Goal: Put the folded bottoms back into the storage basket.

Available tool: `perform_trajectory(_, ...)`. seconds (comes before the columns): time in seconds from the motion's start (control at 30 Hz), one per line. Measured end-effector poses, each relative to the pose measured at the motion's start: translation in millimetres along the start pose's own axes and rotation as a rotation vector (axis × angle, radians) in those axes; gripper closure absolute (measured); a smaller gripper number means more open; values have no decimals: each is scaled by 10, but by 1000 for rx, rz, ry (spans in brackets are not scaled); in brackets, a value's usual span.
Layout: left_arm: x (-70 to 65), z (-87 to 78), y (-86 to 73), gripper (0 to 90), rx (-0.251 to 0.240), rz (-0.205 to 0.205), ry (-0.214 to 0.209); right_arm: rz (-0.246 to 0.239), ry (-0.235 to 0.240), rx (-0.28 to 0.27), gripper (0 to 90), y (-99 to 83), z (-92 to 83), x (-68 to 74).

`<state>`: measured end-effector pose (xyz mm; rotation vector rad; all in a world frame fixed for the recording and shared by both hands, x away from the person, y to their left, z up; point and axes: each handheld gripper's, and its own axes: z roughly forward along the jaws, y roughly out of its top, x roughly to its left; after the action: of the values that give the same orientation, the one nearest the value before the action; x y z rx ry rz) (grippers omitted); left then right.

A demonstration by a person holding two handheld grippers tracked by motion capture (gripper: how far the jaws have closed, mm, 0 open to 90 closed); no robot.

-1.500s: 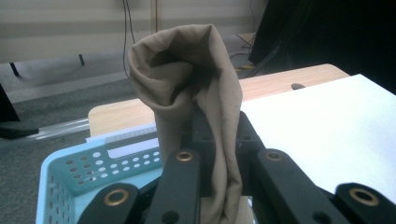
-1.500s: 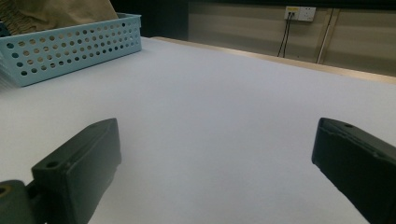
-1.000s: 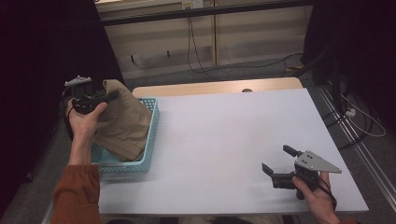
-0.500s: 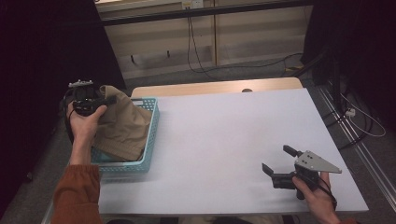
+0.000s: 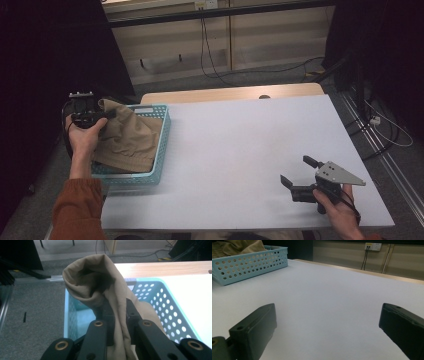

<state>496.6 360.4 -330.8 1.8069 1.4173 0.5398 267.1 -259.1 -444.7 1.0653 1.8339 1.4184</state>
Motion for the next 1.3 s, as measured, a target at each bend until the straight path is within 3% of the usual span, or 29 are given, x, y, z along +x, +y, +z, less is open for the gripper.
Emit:
perform_trajectory(0.2, -9, 97, -73, 835, 20, 19, -5, -1, 2, 1, 15, 1, 3, 6)
perform_trajectory(0.43, -4, 168, -79, 835, 28, 16, 27, 0, -1, 1, 14, -1, 1, -2)
perform_trajectory(0.67, 39, 189, -136, 835, 92, 7, 77, 2, 1, 0, 15, -1, -7, -2)
perform_trajectory(0.8, 114, 160, -185, 835, 108, -2, 84, -1, -1, 1, 14, -1, -4, -3)
perform_trajectory(1.03, 218, 184, -269, 834, 178, -9, 100, 1, -1, 1, 15, 0, 3, 5)
perform_trajectory(1.3, 213, 260, -262, 834, 164, 7, 105, 3, 0, 2, 15, -3, 2, 2)
